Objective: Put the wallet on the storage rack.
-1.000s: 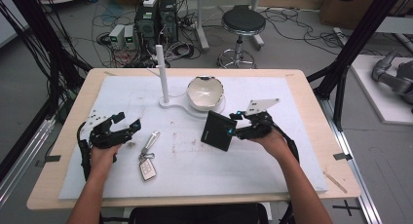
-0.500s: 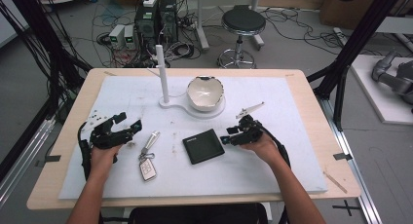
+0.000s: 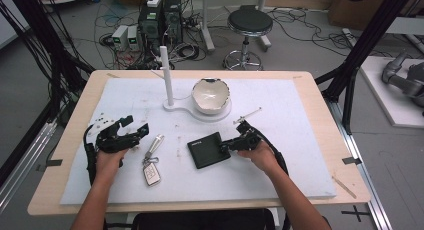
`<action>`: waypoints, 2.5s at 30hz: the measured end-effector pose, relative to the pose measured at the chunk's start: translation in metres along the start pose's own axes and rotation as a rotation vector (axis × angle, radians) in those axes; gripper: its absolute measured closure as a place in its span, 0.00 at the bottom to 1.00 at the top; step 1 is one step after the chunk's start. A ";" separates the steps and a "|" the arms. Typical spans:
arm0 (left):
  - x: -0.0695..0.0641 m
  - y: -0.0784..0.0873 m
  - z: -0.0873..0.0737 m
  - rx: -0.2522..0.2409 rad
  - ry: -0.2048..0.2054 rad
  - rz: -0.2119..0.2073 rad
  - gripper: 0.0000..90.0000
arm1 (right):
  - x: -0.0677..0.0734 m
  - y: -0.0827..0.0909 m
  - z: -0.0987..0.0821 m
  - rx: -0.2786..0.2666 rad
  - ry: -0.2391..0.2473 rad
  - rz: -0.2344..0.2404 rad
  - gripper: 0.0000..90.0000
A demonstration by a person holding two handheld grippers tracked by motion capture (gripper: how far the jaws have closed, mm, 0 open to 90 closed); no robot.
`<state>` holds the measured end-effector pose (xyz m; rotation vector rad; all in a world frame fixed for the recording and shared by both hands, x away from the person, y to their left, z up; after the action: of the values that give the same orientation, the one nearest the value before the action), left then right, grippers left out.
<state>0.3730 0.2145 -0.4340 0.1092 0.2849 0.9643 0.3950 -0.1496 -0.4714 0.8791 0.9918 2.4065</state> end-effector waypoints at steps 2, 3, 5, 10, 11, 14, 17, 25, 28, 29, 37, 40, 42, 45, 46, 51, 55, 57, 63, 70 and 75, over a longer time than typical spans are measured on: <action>-0.003 -0.002 0.001 -0.002 0.009 -0.017 0.25 | 0.002 0.002 0.001 -0.007 0.035 -0.003 0.93; -0.005 -0.002 0.001 -0.004 0.012 -0.030 0.25 | 0.005 0.003 0.002 -0.022 0.085 -0.018 0.93; -0.012 -0.007 0.003 0.001 0.010 -0.071 0.26 | 0.010 0.008 0.005 -0.054 0.153 -0.041 0.94; -0.036 -0.022 0.008 0.028 -0.013 -0.175 0.26 | 0.016 0.030 0.014 -0.140 0.316 -0.119 0.94; -0.042 -0.027 0.009 0.040 -0.024 -0.194 0.26 | 0.016 0.033 0.015 -0.147 0.334 -0.130 0.94; -0.058 -0.044 0.010 0.074 -0.040 -0.259 0.26 | 0.018 0.045 0.018 -0.195 0.400 -0.151 0.94; -0.075 -0.067 0.008 0.140 -0.061 -0.311 0.27 | 0.020 0.055 0.021 -0.234 0.462 -0.180 0.95; -0.099 -0.104 -0.005 0.244 -0.105 -0.433 0.37 | 0.022 0.060 0.023 -0.245 0.524 -0.189 0.95; -0.103 -0.111 -0.009 0.255 -0.101 -0.468 0.42 | 0.023 0.060 0.027 -0.242 0.542 -0.192 0.95; -0.104 -0.112 -0.011 0.260 -0.097 -0.480 0.44 | 0.024 0.060 0.028 -0.240 0.548 -0.192 0.95; -0.113 -0.115 -0.016 0.268 -0.176 -0.514 0.76 | 0.020 0.058 0.030 -0.229 0.534 -0.191 0.94; -0.114 -0.113 -0.014 0.236 -0.185 -0.532 0.82 | 0.018 0.061 0.029 -0.228 0.512 -0.182 0.94; -0.116 -0.110 -0.011 0.207 -0.195 -0.550 0.86 | 0.017 0.063 0.029 -0.237 0.497 -0.175 0.93; -0.120 -0.108 -0.009 0.185 -0.221 -0.573 0.89 | 0.011 0.066 0.028 -0.229 0.473 -0.164 0.87; -0.121 -0.107 -0.009 0.178 -0.227 -0.579 0.89 | 0.008 0.065 0.029 -0.216 0.463 -0.151 0.78; -0.126 -0.104 -0.007 0.152 -0.267 -0.609 0.89 | 0.001 0.060 0.030 -0.207 0.458 -0.140 0.47; -0.127 -0.103 -0.007 0.147 -0.273 -0.621 0.90 | -0.005 0.057 0.031 -0.202 0.443 -0.071 0.43; -0.127 -0.104 -0.007 0.143 -0.272 -0.626 0.90 | -0.004 0.052 0.031 -0.177 0.464 -0.036 0.48; -0.127 -0.104 -0.007 0.144 -0.264 -0.626 0.89 | 0.005 0.043 0.032 -0.128 0.533 0.033 0.69; -0.128 -0.103 -0.006 0.134 -0.275 -0.642 0.89 | 0.009 0.052 0.028 -0.123 0.539 0.109 0.84; -0.127 -0.104 -0.006 0.141 -0.250 -0.620 0.87 | 0.010 0.052 0.028 -0.116 0.531 0.108 0.87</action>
<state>0.3856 0.0505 -0.4381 0.2521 0.1396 0.3091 0.4014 -0.1654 -0.4140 0.2536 0.9817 2.8297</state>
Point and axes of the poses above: each handheld gripper's, and its own axes: y roughly backward along the jaws, z roughly out of its top, x roughly to its left, the point moved 5 cm from there along -y, roughly forward along the jaws
